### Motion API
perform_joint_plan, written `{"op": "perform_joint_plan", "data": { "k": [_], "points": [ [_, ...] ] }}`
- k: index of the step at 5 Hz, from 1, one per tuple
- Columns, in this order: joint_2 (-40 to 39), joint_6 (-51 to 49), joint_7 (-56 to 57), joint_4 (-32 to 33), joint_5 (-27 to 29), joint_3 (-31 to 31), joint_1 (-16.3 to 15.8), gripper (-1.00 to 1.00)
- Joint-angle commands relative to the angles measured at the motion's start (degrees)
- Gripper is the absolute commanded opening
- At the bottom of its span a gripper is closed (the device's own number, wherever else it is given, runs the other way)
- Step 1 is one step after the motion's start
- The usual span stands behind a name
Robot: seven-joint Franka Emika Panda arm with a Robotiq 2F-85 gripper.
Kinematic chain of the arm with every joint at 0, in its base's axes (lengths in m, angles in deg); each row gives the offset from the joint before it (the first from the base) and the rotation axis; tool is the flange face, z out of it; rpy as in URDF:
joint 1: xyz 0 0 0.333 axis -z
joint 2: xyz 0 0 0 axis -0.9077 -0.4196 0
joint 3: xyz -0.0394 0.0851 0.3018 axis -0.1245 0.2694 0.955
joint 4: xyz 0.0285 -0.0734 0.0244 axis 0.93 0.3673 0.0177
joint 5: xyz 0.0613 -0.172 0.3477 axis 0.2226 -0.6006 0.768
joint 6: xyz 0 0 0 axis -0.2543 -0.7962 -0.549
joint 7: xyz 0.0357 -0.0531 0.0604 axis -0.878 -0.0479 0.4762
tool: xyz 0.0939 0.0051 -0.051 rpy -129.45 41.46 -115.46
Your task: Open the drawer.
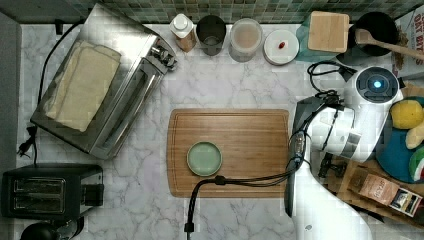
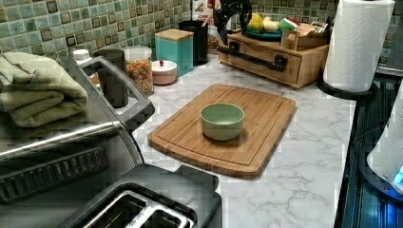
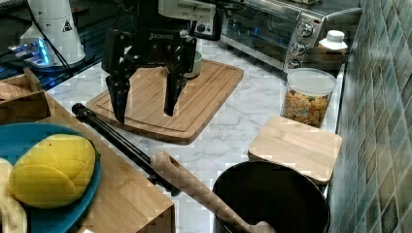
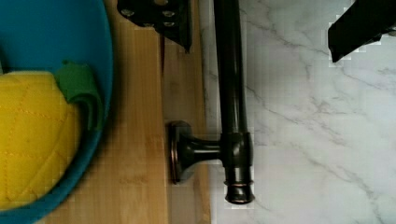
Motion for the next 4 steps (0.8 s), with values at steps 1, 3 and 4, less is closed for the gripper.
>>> {"op": "perform_joint_plan", "data": {
  "k": [1, 3, 4],
  "points": [
    [3.56, 0.26, 2.33, 2.73, 2.57, 0.23, 2.08, 1.0],
    [1.5, 2.76, 3.7, 3.27, 2.77, 0.32, 3.44, 1.0],
    [0.99, 5.16, 4.31, 4.67, 3.39, -2.0, 2.46, 1.0]
  ]
}}
